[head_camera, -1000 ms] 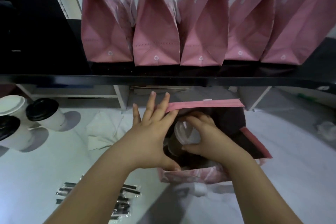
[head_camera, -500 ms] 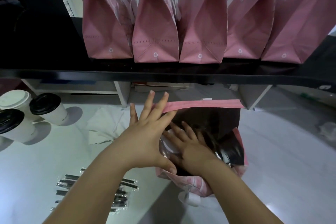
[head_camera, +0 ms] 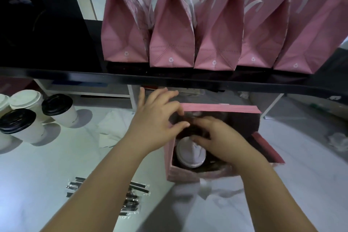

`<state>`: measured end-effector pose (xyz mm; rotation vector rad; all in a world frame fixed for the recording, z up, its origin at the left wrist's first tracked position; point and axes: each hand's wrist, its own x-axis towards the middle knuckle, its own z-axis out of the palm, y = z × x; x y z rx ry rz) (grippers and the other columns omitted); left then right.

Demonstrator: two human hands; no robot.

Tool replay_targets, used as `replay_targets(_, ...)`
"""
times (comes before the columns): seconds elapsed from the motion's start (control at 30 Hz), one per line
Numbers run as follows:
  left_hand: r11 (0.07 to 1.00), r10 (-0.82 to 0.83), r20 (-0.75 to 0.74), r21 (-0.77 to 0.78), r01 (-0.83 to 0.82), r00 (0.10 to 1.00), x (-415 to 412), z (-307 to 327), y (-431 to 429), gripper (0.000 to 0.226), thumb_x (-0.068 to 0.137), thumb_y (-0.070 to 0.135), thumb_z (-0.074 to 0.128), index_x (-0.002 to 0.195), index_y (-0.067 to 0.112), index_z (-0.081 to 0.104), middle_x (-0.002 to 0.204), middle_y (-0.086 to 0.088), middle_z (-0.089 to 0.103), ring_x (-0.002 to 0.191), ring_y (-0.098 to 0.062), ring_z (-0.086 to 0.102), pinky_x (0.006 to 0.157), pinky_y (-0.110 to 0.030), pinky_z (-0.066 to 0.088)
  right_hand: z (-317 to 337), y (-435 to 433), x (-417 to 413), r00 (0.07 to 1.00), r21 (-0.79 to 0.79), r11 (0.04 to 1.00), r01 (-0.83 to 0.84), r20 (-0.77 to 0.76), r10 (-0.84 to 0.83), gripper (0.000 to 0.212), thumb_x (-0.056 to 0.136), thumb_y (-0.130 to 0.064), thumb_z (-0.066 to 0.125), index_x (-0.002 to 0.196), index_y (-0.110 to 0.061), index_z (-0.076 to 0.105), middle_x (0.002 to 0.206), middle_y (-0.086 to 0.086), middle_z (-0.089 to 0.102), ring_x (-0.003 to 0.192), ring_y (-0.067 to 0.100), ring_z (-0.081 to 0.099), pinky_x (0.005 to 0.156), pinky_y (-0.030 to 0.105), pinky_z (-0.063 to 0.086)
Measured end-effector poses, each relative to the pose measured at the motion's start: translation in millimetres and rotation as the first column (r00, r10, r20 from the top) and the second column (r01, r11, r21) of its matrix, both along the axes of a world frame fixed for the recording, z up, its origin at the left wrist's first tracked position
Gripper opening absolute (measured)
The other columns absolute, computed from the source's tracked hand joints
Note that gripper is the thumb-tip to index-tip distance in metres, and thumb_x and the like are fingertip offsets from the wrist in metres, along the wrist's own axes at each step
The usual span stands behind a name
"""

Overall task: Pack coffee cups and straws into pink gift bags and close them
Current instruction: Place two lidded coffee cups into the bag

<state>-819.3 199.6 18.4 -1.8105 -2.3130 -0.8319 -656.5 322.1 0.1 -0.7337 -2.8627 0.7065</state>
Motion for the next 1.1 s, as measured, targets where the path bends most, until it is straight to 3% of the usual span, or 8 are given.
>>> replay_targets(0.13, 0.994, 0.012, -0.01, 0.106, -0.011, 1.0, -17, 2, -11, 0.03, 0.082, 0.042, 0.066, 0.109, 0.028, 0.066, 0.115, 0.009, 0.062, 0.114, -0.018, 0.051, 0.101, -0.04, 0.035, 31, -24, -6, 0.973, 0.01, 0.999, 0.038, -0.228, -0.034, 0.037, 0.086, -0.033, 0.068, 0.122, -0.033, 0.061, 0.109, -0.015, 0.061, 0.101, 0.005, 0.057, 0.087, 0.026, 0.05)
replay_targets(0.2, 0.992, 0.049, -0.008, 0.114, -0.048, 0.999, -29, 3, -23, 0.028, 0.083, 0.036, 0.069, 0.109, 0.028, 0.065, 0.111, 0.01, 0.062, 0.111, -0.017, 0.052, 0.095, -0.037, 0.038, 43, -43, -25, 0.956, 0.017, 0.999, -0.03, -0.291, 0.033, 0.036, 0.085, -0.032, 0.069, 0.12, -0.032, 0.063, 0.105, -0.018, 0.06, 0.097, 0.003, 0.055, 0.085, 0.024, 0.048)
replay_targets(0.33, 0.974, 0.206, -0.017, 0.102, -0.204, 0.978, -68, 0, -63, 0.026, 0.082, 0.032, 0.069, 0.108, 0.03, 0.065, 0.109, 0.012, 0.062, 0.11, -0.017, 0.051, 0.09, -0.033, 0.031, 51, -74, -85, 0.971, 0.185, 0.979, -0.085, -0.207, 0.123, 0.04, 0.086, -0.032, 0.068, 0.125, -0.029, 0.061, 0.121, -0.013, 0.059, 0.113, 0.012, 0.049, 0.097, 0.031, 0.042)
replay_targets(0.47, 0.926, 0.375, 0.029, 0.031, -0.376, 0.927, -115, -10, -126, 0.029, 0.082, 0.03, 0.068, 0.111, 0.031, 0.065, 0.113, 0.011, 0.06, 0.113, -0.02, 0.049, 0.095, -0.039, 0.034, 41, -107, -148, 0.982, 0.244, 0.96, -0.137, -0.096, 0.165, 0.044, 0.087, -0.034, 0.065, 0.13, -0.025, 0.058, 0.131, -0.006, 0.056, 0.121, 0.019, 0.045, 0.102, 0.034, 0.037)
replay_targets(0.7, 0.787, 0.617, 0.087, -0.067, -0.613, 0.782, -185, -36, -247, 0.034, 0.079, 0.028, 0.066, 0.113, 0.03, 0.063, 0.113, 0.01, 0.061, 0.111, -0.022, 0.051, 0.09, -0.039, 0.04, 0, -179, -248, 0.939, 0.186, 0.921, -0.344, 0.051, 0.34, 0.047, 0.09, -0.034, 0.062, 0.135, -0.025, 0.053, 0.138, -0.002, 0.053, 0.126, 0.022, 0.042, 0.103, 0.033, 0.036)
replay_targets(0.9, 0.66, 0.751, 0.118, -0.144, -0.737, 0.65, -232, -58, -329, 0.036, 0.082, 0.031, 0.066, 0.118, 0.031, 0.061, 0.119, 0.01, 0.061, 0.115, -0.022, 0.049, 0.092, -0.037, 0.036, -36, -242, -345, 0.881, 0.11, 0.875, -0.472, 0.097, 0.463, 0.057, 0.087, -0.038, 0.065, 0.14, -0.026, 0.047, 0.142, -0.004, 0.047, 0.131, 0.019, 0.036, 0.1, 0.031, 0.035)
replay_targets(0.97, 0.636, 0.772, 0.131, -0.171, -0.753, 0.622, -244, -65, -348, 0.035, 0.083, 0.032, 0.064, 0.118, 0.033, 0.06, 0.121, 0.012, 0.06, 0.118, -0.019, 0.048, 0.096, -0.037, 0.035, -45, -258, -385, 0.879, 0.147, 0.867, -0.476, 0.117, 0.463, 0.062, 0.085, -0.04, 0.065, 0.141, -0.028, 0.042, 0.142, -0.004, 0.043, 0.129, 0.022, 0.034, 0.094, 0.033, 0.034)
replay_targets(1.1, 0.609, 0.793, 0.152, -0.206, -0.766, 0.59, -259, -78, -373, 0.034, 0.085, 0.034, 0.063, 0.119, 0.035, 0.06, 0.122, 0.012, 0.059, 0.12, -0.018, 0.046, 0.098, -0.037, 0.034, -68, -275, -449, 0.925, 0.206, 0.905, -0.373, 0.151, 0.347, 0.074, 0.081, -0.045, 0.065, 0.145, -0.03, 0.032, 0.149, 0.005, 0.029, 0.132, 0.033, 0.026, 0.104, 0.046, 0.036)
